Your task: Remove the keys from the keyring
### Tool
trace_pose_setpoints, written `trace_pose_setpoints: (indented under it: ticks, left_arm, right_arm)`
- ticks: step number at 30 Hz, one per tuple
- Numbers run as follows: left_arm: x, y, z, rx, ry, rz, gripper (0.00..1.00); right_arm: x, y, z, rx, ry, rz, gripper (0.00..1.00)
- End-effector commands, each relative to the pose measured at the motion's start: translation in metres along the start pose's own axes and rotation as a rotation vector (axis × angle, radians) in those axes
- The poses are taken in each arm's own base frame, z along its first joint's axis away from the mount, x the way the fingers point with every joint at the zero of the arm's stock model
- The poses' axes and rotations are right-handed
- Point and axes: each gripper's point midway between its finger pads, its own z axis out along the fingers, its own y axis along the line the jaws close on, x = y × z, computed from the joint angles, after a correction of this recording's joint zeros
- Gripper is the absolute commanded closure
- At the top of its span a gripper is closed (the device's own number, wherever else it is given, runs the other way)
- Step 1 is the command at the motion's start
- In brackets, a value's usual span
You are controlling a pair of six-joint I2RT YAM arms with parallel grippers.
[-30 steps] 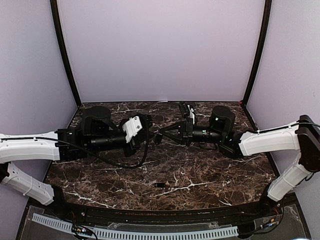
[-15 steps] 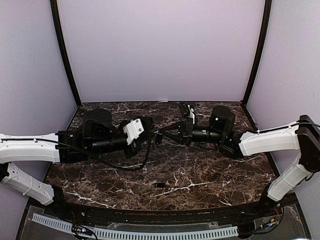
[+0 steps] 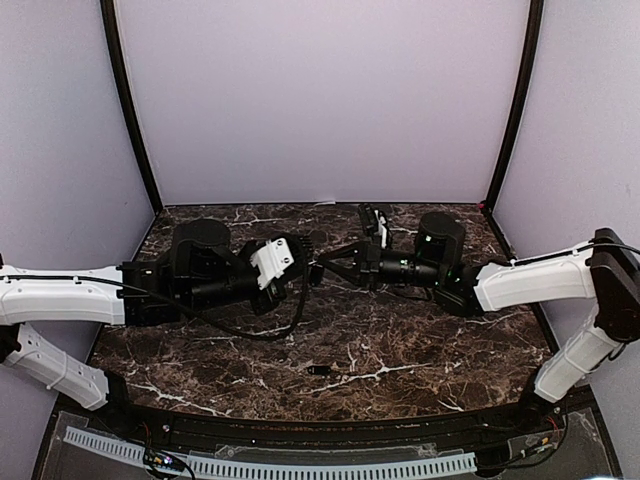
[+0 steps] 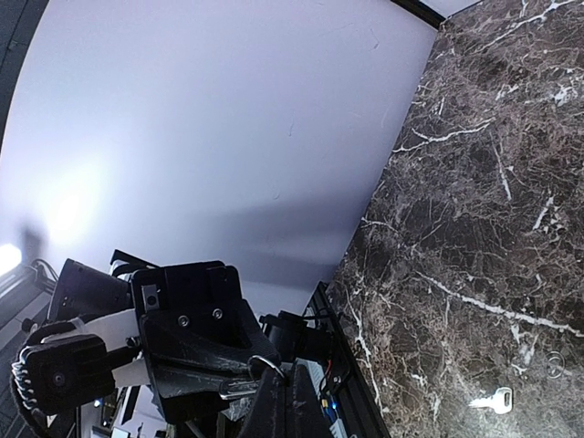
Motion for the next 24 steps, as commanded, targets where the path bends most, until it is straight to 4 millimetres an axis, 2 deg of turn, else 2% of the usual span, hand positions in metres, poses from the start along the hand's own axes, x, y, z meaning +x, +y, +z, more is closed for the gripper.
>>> trace_pose_setpoints:
  ticks: [1,6,13,15,18,24]
  left_arm:
    - [0.021,-0.073,-0.003,0.271,0.063,0.073,1.0]
    - [0.021,-0.071,0.002,0.254,0.072,0.073,1.0]
    - [0.016,-0.067,0.008,0.234,0.07,0.075,1.0]
    - [0.014,-0.066,0.009,0.23,0.073,0.073,1.0]
    - [0.008,-0.064,0.009,0.228,0.058,0.054,1.0]
    - [-0.003,-0.064,0.008,0.235,0.022,-0.001,0.86]
  right_arm:
    - [-0.083,0.041,-0.006,-0.079,-0.346,-0.095,1.0]
    - [-0.084,0.053,0.004,-0.097,-0.337,-0.134,1.0]
    - [-0.073,0.062,0.019,-0.11,-0.301,-0.16,1.0]
    - [-0.07,0.05,0.027,-0.087,-0.289,-0.161,1.0]
    - [-0.068,0.05,0.03,-0.084,-0.289,-0.177,1.0]
    - [-0.068,0.054,0.025,-0.079,-0.307,-0.223,1.0]
